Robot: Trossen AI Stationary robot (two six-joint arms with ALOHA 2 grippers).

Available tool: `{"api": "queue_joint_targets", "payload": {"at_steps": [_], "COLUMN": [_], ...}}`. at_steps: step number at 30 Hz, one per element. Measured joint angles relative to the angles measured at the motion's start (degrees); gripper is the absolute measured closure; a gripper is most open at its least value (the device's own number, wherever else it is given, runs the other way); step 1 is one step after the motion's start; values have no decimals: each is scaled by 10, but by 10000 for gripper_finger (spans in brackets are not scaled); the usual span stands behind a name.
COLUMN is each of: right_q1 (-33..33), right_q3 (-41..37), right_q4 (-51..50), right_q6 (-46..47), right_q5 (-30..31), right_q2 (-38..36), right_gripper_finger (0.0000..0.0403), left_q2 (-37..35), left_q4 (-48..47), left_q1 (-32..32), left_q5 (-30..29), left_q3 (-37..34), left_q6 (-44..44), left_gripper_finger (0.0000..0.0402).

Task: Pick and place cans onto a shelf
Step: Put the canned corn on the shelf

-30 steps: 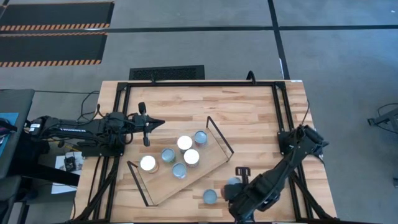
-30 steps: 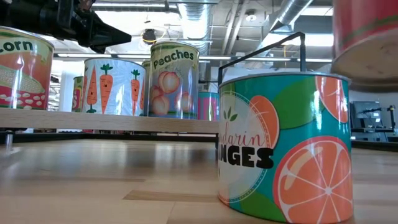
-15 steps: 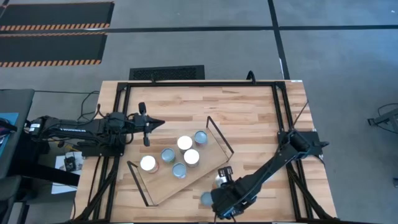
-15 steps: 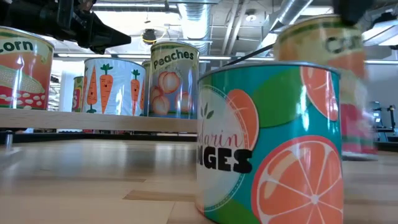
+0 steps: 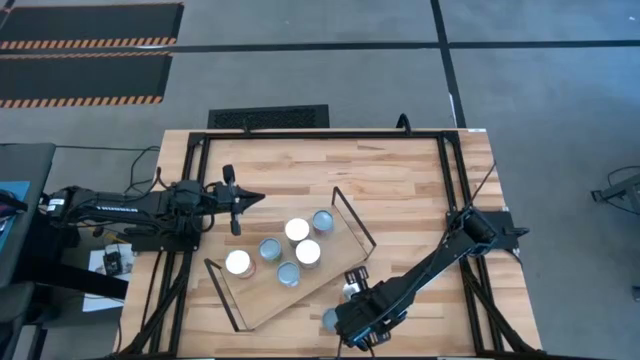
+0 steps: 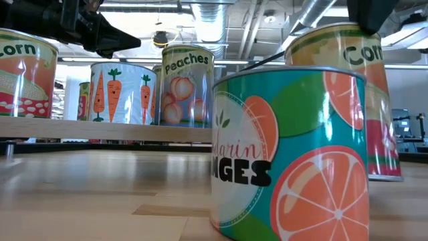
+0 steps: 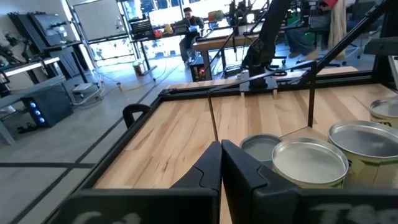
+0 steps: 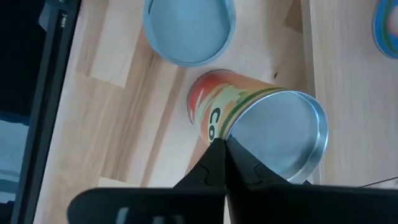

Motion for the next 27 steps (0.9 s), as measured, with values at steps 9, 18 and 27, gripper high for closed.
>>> {"api": "queue_joint_targets", "payload": {"at_steps": [9, 18, 27], "right_q1": [-7, -11, -10], "right_q3": [0, 0, -1], "right_q4": [11, 15, 8], "right_q6": [-10, -10, -2], "right_q5": [-15, -17, -15], "right_q2": [0, 0, -7], "right_gripper_finger": [376, 333, 284], "left_q2": [0, 0, 0], "left_q4": [0, -5, -5], "left_q1": [0, 0, 0], "left_q5": [0, 0, 2], "left_q3": [0, 0, 0], "left_q6": [0, 0, 0], "left_gripper_finger": [401, 401, 401]}}
